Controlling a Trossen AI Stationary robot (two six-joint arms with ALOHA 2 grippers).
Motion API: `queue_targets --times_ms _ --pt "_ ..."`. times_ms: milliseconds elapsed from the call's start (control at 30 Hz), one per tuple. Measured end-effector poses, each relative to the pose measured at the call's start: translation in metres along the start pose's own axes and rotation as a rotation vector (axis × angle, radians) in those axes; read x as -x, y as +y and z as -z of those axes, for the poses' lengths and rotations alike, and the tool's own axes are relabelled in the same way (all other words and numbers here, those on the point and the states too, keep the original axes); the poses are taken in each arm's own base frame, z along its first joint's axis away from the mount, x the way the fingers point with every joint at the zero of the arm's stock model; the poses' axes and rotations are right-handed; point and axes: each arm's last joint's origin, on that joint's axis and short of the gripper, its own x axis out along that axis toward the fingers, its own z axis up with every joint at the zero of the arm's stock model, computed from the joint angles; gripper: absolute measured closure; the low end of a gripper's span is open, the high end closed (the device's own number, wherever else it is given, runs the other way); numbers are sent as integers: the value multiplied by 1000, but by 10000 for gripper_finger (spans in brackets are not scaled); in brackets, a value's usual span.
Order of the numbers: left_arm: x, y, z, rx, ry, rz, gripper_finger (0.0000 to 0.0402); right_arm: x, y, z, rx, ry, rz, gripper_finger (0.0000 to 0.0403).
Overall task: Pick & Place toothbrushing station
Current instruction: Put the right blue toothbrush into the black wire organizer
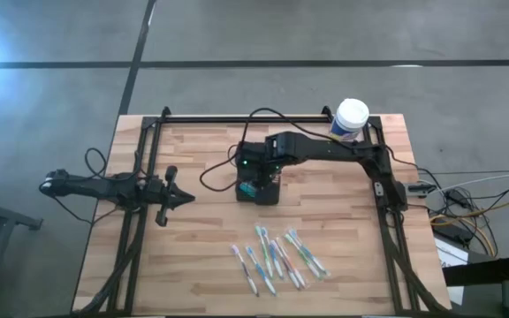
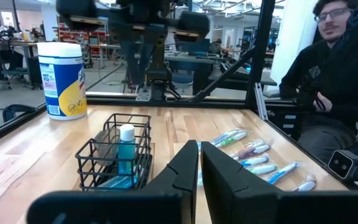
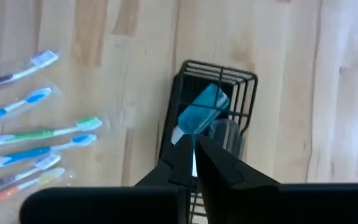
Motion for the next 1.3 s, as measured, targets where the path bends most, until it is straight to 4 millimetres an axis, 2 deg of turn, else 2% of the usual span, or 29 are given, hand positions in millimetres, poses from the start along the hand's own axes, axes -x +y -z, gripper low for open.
queue_targets --times_ms 100,200,267,367,567,767,933,1100,1300 --pt "1 0 -2 -3 3 -3 378 11 18 -3 73 -98 -3 391" --pt "1 0 -7 -2 -17 -2 378 38 41 -3 163 -310 1 394" --pt "2 0 -9 -3 -27 -1 378 57 49 7 183 -448 1 394" --pt "2 0 -9 -3 -24 0 378 72 51 34 172 -573 19 394" --pt "2 -1 -10 -18 -33 1 378 81 55 103 111 -759 -18 394" --pt "2 -1 -11 -31 -40 2 378 74 66 165 138 -1012 -51 394" --pt "2 -1 -12 -13 -42 6 378 61 71 204 170 -1153 -149 394" --pt "2 -1 -12 -12 -43 6 378 51 71 226 96 -1278 -206 380" --pt "2 -1 -12 -10 -43 6 378 45 71 233 99 -1285 -205 310"
